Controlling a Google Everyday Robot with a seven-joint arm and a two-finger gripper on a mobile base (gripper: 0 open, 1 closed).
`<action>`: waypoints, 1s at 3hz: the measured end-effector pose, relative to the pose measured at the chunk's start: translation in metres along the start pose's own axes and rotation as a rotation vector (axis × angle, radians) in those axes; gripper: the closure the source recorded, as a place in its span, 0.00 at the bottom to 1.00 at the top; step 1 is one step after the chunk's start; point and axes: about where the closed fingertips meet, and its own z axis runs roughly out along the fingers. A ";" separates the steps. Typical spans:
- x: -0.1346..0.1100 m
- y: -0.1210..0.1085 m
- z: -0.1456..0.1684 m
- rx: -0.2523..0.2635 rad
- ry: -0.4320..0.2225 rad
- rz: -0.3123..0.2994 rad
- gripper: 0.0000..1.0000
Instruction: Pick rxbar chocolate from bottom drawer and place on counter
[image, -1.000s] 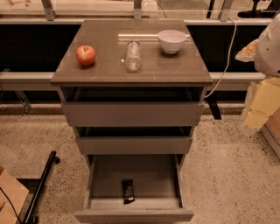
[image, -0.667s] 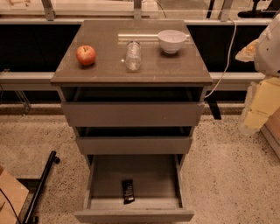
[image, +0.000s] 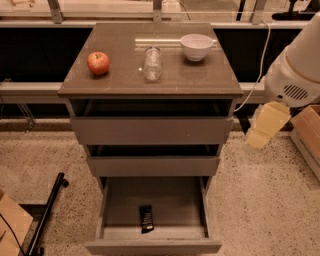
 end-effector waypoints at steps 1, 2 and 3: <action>-0.002 -0.001 0.001 0.005 -0.005 0.015 0.00; -0.001 0.002 0.020 -0.007 -0.006 0.098 0.00; -0.008 0.010 0.067 -0.033 0.001 0.218 0.00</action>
Offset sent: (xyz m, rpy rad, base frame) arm 0.0091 0.0118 -0.0605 0.1091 0.0657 -0.2707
